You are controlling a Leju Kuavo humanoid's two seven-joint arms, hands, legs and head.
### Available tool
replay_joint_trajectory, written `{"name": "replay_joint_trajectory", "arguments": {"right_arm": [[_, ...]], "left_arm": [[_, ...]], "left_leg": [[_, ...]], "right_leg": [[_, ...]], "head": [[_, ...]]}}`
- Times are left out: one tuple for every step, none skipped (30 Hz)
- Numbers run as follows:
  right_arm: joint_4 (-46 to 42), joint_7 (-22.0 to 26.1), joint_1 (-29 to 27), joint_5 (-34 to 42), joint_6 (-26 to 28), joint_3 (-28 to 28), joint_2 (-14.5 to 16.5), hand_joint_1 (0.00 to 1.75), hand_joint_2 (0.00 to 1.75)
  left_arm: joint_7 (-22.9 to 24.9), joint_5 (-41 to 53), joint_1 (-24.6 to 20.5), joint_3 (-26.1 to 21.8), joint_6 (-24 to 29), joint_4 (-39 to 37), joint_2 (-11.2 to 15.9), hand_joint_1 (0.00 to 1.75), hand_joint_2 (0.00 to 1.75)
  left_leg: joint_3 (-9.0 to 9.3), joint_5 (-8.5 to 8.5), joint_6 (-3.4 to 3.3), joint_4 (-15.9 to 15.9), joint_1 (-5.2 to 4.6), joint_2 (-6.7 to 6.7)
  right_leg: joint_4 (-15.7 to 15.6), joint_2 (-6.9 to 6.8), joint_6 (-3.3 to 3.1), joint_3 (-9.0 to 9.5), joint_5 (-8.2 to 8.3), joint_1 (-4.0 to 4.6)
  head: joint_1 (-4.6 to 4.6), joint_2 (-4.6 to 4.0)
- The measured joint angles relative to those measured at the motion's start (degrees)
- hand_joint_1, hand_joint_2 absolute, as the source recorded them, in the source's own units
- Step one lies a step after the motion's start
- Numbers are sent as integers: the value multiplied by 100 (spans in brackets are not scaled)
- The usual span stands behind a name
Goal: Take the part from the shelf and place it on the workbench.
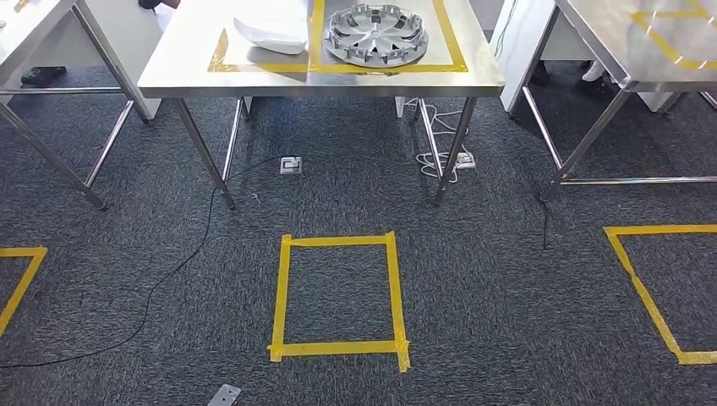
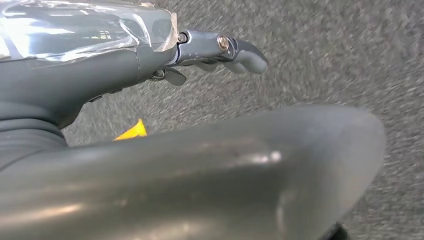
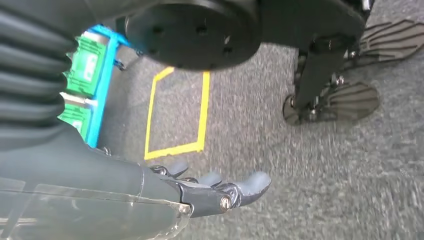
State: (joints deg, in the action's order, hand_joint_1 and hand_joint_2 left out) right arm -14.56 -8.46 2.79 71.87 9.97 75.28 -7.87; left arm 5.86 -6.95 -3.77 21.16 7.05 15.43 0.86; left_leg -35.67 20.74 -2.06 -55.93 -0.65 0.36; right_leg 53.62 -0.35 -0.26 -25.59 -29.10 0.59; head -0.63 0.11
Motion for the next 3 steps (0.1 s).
{"name": "replay_joint_trajectory", "arguments": {"right_arm": [[0, -1, 0, 0, 0, 7, -1, 0, 175], [0, -3, -1, 0, 0, 10, 1, 0, 175], [0, -4, -1, 0, 0, 12, 2, 0, 175]], "left_arm": [[2, -6, 11, 1, -3, -10, 3, 0, 0], [4, -8, 21, 1, -3, -20, 7, 0, 0], [5, -9, 26, 2, -3, -25, 10, 0, 0]], "left_leg": [[-35, 109, 43, -67, 10, -12], [-86, 325, 88, -225, 24, -25], [-116, 460, 110, -311, 35, -36]], "right_leg": [[-19, -10, -33, -42, 59, -20], [-34, -20, -67, -92, 129, -45], [-40, -29, -83, -117, 163, -63]], "head": [[2, 0], [11, 0], [15, 0]]}}
